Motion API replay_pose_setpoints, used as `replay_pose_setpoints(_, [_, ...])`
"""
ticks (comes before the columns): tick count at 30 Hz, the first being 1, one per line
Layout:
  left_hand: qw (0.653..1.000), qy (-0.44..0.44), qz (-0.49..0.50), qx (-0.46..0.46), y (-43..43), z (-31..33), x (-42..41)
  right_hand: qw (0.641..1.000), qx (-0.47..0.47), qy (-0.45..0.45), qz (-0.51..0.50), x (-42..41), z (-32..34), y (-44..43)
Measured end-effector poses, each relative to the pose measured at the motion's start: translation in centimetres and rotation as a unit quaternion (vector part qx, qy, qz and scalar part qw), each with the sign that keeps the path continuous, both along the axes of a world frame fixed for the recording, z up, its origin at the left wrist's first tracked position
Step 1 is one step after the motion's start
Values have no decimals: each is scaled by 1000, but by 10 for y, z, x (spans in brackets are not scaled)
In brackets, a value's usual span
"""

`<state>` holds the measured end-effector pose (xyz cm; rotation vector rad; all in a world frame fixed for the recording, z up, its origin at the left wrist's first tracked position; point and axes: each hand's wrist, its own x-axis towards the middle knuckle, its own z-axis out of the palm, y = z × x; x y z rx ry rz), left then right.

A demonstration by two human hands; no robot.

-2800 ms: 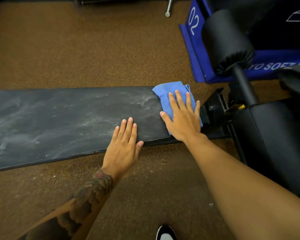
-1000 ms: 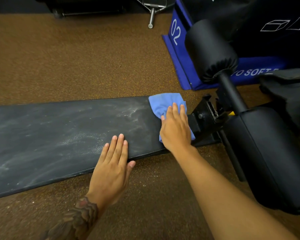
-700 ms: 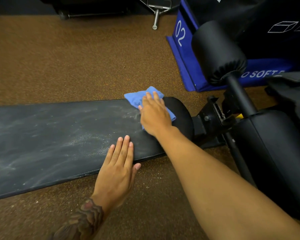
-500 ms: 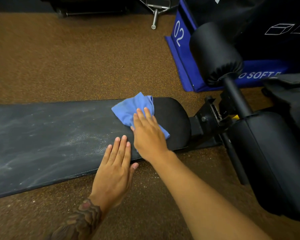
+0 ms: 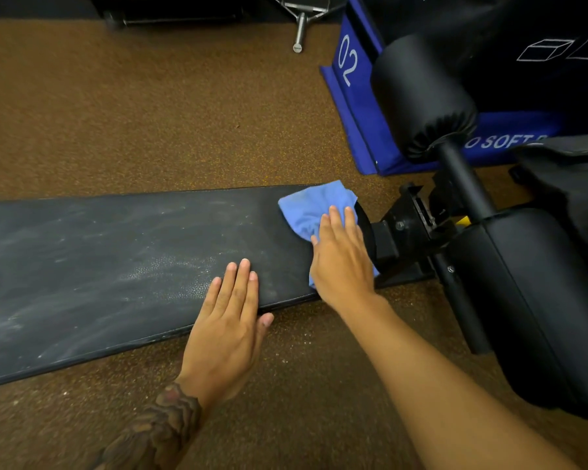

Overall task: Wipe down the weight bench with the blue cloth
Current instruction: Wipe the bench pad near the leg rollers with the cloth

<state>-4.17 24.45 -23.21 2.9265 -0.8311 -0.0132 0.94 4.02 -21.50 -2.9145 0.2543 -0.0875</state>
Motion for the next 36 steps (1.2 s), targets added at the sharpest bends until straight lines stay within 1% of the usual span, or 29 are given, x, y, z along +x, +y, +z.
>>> replay_pose_setpoints(3, [1000,-1,1,-1,0,0,0,1000,-3,7,-19,27,3,0])
replay_pose_setpoints(5, [1000,0,3,-4,0,0,0,1000,-3,3,-9,37,6,5])
replay_pose_setpoints(8, [1000,2,6,-4,-1,0,-1,998,7,-2,58,28,3,13])
replay_pose_setpoints(11, [1000,5,6,-8,-2,0,-1,994,16,-22,102,-12,-1,16])
replay_pose_setpoints(13, [1000,6,6,-9,-2,0,-1,996,22,-32,83,-40,-5,12])
replay_pose_setpoints(15, [1000,8,8,-5,-2,0,-1,998,36,-41,44,-58,-8,1])
replay_pose_setpoints(17, [1000,9,9,-4,-1,0,-1,996,70,-46,-4,-62,-8,-12])
replay_pose_setpoints(19, [1000,8,9,-5,-1,0,-2,992,109,-43,-45,-53,-7,-23])
replay_pose_setpoints(21, [1000,7,9,-6,-1,0,-2,989,120,-31,-75,-36,-5,-34])
replay_pose_setpoints(25, [1000,5,6,-9,-1,-1,-1,992,76,4,-100,12,1,-47])
replay_pose_setpoints(31, [1000,2,9,-7,-2,-2,-1,997,-18,38,-64,54,6,-24])
replay_pose_setpoints(34, [1000,2,10,-4,-3,-2,-1,999,-34,33,22,48,6,-2])
replay_pose_setpoints(36, [1000,1,12,-3,-3,-1,-2,996,-19,17,89,28,4,15])
